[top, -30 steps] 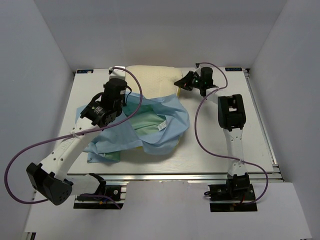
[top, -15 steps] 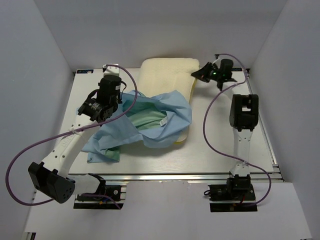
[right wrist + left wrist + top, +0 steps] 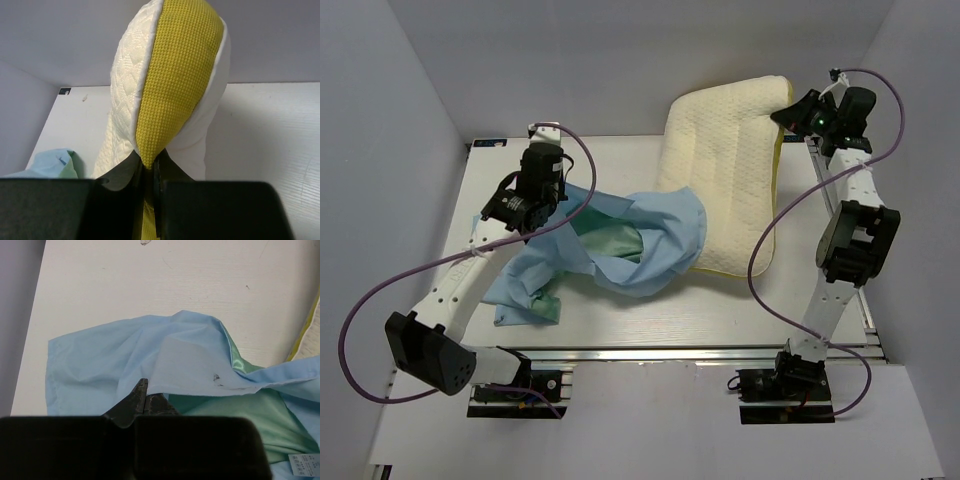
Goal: Put the pillow into the pillowcase
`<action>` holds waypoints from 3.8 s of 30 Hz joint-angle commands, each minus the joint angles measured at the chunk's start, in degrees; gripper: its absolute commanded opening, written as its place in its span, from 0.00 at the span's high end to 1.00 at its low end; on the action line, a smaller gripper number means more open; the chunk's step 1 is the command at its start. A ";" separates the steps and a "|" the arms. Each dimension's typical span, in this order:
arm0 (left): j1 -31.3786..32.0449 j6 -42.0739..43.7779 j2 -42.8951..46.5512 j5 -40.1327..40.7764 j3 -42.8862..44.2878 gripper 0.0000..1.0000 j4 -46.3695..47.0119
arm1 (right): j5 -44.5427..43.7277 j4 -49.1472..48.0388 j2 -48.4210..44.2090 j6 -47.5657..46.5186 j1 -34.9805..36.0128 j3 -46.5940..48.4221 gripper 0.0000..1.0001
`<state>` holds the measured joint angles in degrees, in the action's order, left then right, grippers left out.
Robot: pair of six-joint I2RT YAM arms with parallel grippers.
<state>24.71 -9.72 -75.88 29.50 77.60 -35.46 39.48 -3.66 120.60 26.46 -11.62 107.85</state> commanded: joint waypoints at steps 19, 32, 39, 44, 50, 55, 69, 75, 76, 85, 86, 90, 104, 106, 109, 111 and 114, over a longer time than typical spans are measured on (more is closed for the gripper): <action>-2.38 3.74 0.99 -5.32 3.61 1.00 2.07 | -3.37 20.69 -23.73 -37.86 -5.17 -9.06 0.52; -2.30 4.44 1.43 -12.70 3.17 1.00 0.93 | 20.08 42.21 -42.90 -66.95 -3.95 -20.84 0.12; -2.30 5.41 2.84 -12.19 3.61 1.00 -1.01 | 4.83 42.29 -54.22 -69.28 16.08 -49.94 0.10; -2.47 6.02 4.77 -8.32 3.61 1.00 -2.86 | 0.07 35.92 -54.60 -67.77 17.51 -57.05 0.11; -2.47 5.24 5.65 -8.84 2.03 1.00 -3.39 | -5.01 28.55 -53.62 -65.40 24.08 -61.62 0.11; -2.39 4.53 6.71 -9.19 0.80 1.00 -3.12 | -21.85 15.98 -50.47 -58.56 35.25 -64.61 0.11; -2.39 3.48 6.27 -12.17 0.01 1.00 -1.89 | -38.78 2.61 -40.09 -56.35 34.66 -67.34 0.66; -2.39 1.98 3.64 -15.17 0.62 1.00 -0.57 | -33.25 10.07 -37.71 -53.62 23.85 -59.61 1.00; -2.39 2.07 3.20 -15.26 0.88 1.00 -0.22 | -32.29 10.51 -38.06 -53.53 22.27 -58.38 1.00; -2.39 2.42 -2.16 -16.66 4.48 1.00 0.66 | -24.73 19.39 -46.23 -54.41 14.08 -47.47 1.00; -2.39 2.42 -2.34 -16.58 4.66 1.00 0.66 | -24.98 19.31 -46.85 -54.23 14.08 -47.65 1.00; -2.39 2.77 -2.78 -16.05 4.84 1.00 0.75 | -25.95 17.46 -48.17 -52.22 12.41 -45.38 1.00; -2.47 3.56 -5.86 -16.75 8.08 1.00 -0.31 | -7.42 26.85 -54.41 -51.94 10.81 -38.23 1.00; -2.39 3.39 -6.91 -17.54 8.79 1.00 -0.22 | -7.23 30.29 -56.77 -53.00 16.06 -40.17 1.00; -2.39 2.95 -8.23 -19.38 10.02 1.00 -0.04 | -9.24 28.89 -60.64 -51.26 22.48 -46.05 1.00; -2.39 2.60 -8.67 -20.35 11.07 1.00 -0.22 | -10.56 28.53 -61.35 -49.93 25.58 -48.61 1.00; -2.39 2.42 -9.11 -20.97 11.60 1.00 -0.48 | -11.36 29.15 -60.83 -47.56 30.24 -49.40 1.00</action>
<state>22.61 -6.74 -85.95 10.61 86.35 -35.99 27.79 27.90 60.36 -23.75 15.84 58.33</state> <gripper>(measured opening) 0.040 0.046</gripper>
